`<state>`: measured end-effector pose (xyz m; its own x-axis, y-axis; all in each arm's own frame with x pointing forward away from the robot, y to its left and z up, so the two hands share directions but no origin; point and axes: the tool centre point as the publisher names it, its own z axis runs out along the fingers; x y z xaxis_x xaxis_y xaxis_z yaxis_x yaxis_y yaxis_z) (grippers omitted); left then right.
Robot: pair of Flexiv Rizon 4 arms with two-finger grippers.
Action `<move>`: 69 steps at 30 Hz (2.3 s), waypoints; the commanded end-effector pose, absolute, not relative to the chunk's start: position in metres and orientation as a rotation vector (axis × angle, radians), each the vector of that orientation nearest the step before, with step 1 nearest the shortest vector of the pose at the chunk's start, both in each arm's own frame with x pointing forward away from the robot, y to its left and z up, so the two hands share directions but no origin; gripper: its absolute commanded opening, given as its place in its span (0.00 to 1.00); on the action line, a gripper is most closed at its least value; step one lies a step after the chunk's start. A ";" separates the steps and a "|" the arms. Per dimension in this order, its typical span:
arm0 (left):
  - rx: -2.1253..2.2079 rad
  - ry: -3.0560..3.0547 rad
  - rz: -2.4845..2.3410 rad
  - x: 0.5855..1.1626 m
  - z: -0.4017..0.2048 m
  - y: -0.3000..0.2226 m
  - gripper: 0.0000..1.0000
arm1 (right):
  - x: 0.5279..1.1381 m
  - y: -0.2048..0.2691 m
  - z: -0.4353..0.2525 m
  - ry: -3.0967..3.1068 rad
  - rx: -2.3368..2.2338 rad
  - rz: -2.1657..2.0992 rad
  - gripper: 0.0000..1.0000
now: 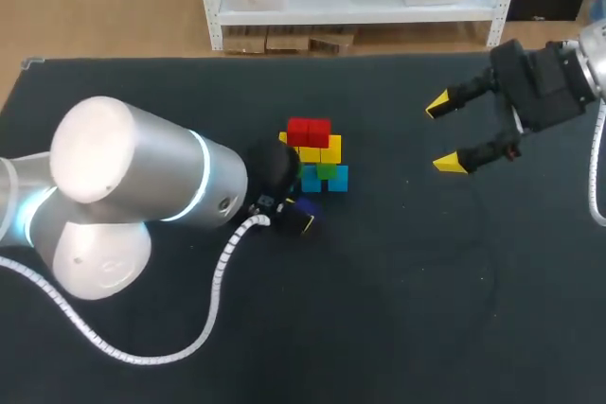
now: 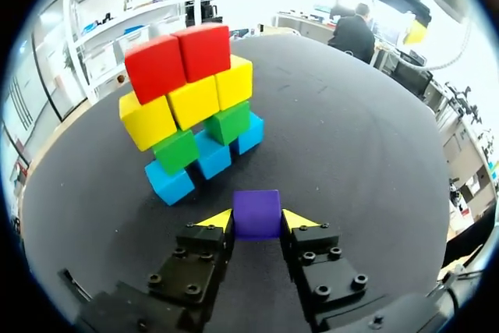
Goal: Place the blue cubes, place green cubes on the blue cubes, place the yellow cubes on the green cubes, then place the red cubes on the yellow cubes, and place purple cube on the red cubes.
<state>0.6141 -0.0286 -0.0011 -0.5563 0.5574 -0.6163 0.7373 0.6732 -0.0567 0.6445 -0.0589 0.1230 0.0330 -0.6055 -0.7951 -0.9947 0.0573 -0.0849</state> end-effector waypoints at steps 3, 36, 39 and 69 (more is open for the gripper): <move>1.060 2.274 -0.466 0.597 0.022 0.006 0.00 | 0.645 -0.059 0.122 1.648 -1.626 0.722 1.00; 1.814 1.896 -0.545 0.645 0.133 0.096 0.00 | 0.645 -0.059 0.122 1.648 -1.626 0.722 1.00; 1.866 1.844 -0.555 0.651 0.137 0.091 0.00 | 0.645 -0.059 0.122 1.648 -1.626 0.722 1.00; 2.040 1.721 -0.720 0.692 0.151 0.008 0.00 | 0.645 -0.059 0.122 1.648 -1.626 0.722 1.00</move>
<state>0.6826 0.0172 0.1525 0.1187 0.7864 -0.6062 0.9925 -0.1112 0.0501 0.6446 -0.0589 0.1230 0.0329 -0.6055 -0.7951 -0.9948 0.0571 -0.0847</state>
